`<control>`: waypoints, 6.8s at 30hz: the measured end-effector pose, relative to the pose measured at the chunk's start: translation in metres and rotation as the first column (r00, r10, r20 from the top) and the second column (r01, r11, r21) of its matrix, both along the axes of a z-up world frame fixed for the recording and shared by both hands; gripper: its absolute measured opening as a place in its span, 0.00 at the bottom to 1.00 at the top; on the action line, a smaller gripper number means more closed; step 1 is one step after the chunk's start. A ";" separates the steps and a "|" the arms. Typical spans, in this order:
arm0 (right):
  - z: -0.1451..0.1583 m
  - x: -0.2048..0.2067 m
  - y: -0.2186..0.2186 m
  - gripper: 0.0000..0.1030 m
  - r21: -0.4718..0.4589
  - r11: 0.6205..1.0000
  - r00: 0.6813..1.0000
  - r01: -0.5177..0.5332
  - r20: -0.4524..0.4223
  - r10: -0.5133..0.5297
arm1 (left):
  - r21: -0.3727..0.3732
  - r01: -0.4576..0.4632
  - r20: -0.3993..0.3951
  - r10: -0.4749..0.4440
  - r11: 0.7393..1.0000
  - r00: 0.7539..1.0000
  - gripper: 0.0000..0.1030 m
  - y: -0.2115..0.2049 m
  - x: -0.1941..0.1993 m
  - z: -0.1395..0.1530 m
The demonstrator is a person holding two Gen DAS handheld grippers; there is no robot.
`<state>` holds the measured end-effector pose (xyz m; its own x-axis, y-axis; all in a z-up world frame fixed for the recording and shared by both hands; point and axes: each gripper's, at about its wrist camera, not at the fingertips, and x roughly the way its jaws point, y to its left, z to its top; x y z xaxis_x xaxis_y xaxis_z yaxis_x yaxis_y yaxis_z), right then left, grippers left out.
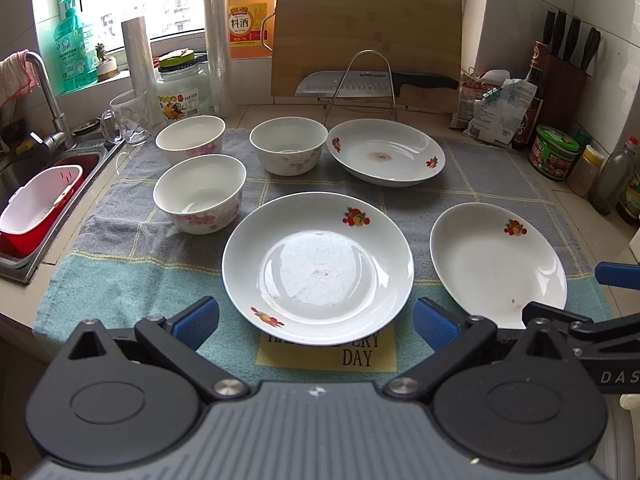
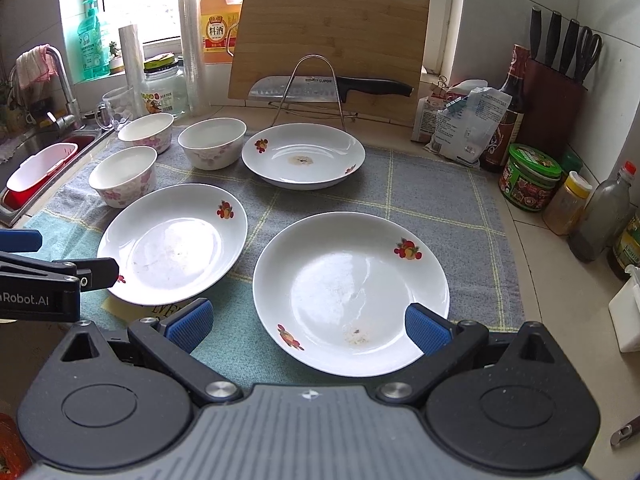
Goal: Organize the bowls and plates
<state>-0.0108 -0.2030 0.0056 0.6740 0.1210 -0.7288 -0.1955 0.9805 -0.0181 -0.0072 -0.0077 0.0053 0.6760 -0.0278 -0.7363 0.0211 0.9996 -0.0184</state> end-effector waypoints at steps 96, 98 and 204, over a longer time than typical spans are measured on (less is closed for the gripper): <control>-0.110 0.028 -0.056 1.00 0.013 0.993 0.993 -0.115 0.037 0.114 | -0.258 0.817 -0.328 -0.842 0.516 0.428 0.98 -0.158 0.210 -0.082; -0.110 0.028 -0.057 1.00 0.014 0.993 0.992 -0.120 0.042 0.119 | -0.244 0.833 -0.335 -0.849 0.496 0.408 0.97 -0.161 0.210 -0.081; -0.111 0.125 -0.156 1.00 -0.034 0.997 0.997 -0.074 -0.020 0.074 | -0.218 0.857 -0.248 -0.876 0.467 0.414 0.92 -0.274 0.297 -0.075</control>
